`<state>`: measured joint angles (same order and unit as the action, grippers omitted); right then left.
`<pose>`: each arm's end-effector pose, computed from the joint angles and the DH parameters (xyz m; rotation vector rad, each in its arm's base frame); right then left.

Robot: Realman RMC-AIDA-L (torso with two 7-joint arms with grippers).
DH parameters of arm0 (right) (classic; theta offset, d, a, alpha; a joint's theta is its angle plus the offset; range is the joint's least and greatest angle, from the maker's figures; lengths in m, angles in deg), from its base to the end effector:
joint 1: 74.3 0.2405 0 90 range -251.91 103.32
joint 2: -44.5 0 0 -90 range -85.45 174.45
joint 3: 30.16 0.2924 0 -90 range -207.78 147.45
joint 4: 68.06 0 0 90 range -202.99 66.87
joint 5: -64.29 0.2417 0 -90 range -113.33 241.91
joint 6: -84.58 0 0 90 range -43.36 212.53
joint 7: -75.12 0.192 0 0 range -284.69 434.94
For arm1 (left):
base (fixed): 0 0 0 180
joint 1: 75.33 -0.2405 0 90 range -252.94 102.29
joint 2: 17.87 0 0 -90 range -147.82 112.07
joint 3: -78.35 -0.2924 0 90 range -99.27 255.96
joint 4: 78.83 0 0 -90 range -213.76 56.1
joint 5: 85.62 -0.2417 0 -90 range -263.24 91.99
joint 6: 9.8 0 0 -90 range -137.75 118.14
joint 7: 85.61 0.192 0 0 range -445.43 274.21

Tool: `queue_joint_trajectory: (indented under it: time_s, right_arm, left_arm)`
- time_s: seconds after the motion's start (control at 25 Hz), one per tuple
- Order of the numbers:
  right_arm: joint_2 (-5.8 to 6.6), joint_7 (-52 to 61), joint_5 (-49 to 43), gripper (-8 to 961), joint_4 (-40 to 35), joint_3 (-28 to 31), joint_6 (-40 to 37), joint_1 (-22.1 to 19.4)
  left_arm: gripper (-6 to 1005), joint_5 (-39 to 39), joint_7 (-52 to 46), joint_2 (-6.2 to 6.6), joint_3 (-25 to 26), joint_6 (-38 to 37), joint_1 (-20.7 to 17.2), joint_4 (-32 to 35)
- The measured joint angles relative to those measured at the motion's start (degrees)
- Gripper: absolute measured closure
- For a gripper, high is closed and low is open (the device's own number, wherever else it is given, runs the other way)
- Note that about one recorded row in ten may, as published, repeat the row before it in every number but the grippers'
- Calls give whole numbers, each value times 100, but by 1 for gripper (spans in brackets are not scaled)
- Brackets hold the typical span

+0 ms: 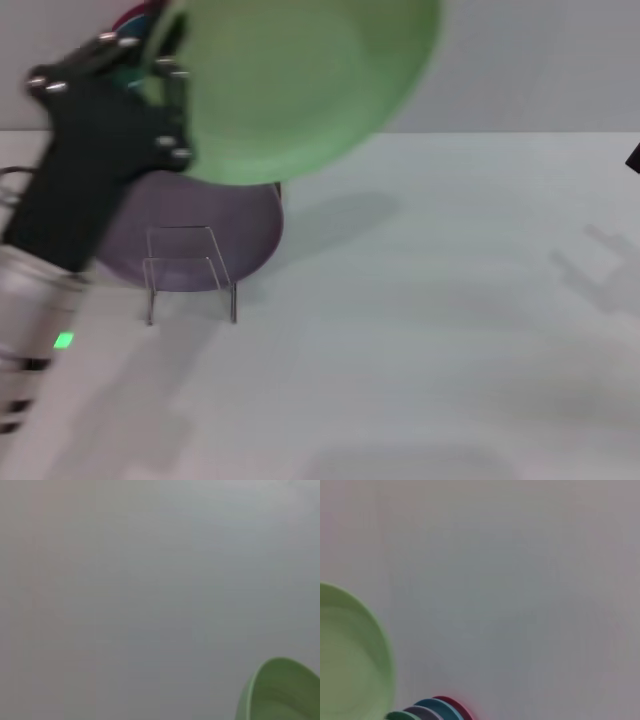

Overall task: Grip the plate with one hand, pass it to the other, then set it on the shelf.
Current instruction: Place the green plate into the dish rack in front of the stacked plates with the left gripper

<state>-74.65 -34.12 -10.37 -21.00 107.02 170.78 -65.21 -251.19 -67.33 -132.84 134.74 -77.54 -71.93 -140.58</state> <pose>0.3420 0.3439 0.0635 -2.0235 0.5181 1.0480 -0.1749 0.3340 -0.0282 -1.5871 0.2307 -0.9847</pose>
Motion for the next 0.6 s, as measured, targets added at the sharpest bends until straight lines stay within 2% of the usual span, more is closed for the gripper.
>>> queue_joint_trajectory:
  time_s: [0.04,0.08,0.12,0.2,0.28,0.36,0.44,0.48,0.6]
  right_arm:
    - [2,-8,-2,210,-35,-2,-21,10]
    - [4,-70,-5,205,-100,-1,-46,22]
    - [4,-70,-5,205,-100,-1,-46,22]
    - [5,-184,-6,205,-200,19,-60,33]
    - [11,-228,-10,205,-291,29,-66,60]
    - [14,-235,-11,205,-331,30,-69,96]
    - [15,-237,-11,205,-342,30,-68,110]
    - [15,-239,-12,205,-367,33,-69,139]
    - [15,-240,-11,205,-400,33,-69,160]
  left_arm:
    - [924,4,-216,-4,123,-226,54,245]
    - [925,-7,-973,47,413,-799,288,951]
    - [925,-7,-973,47,413,-799,288,951]
    - [926,-6,-1611,129,614,-1344,559,1626]
    - [927,-6,-2250,194,836,-2309,1105,3018]
    - [927,-4,-2408,202,933,-2913,1533,4009]
    - [927,-4,-2408,202,933,-2913,1533,4009]
    - [927,-3,-2402,214,950,-3256,1809,4673]
    - [926,-3,-2388,247,918,-3410,1976,5065]
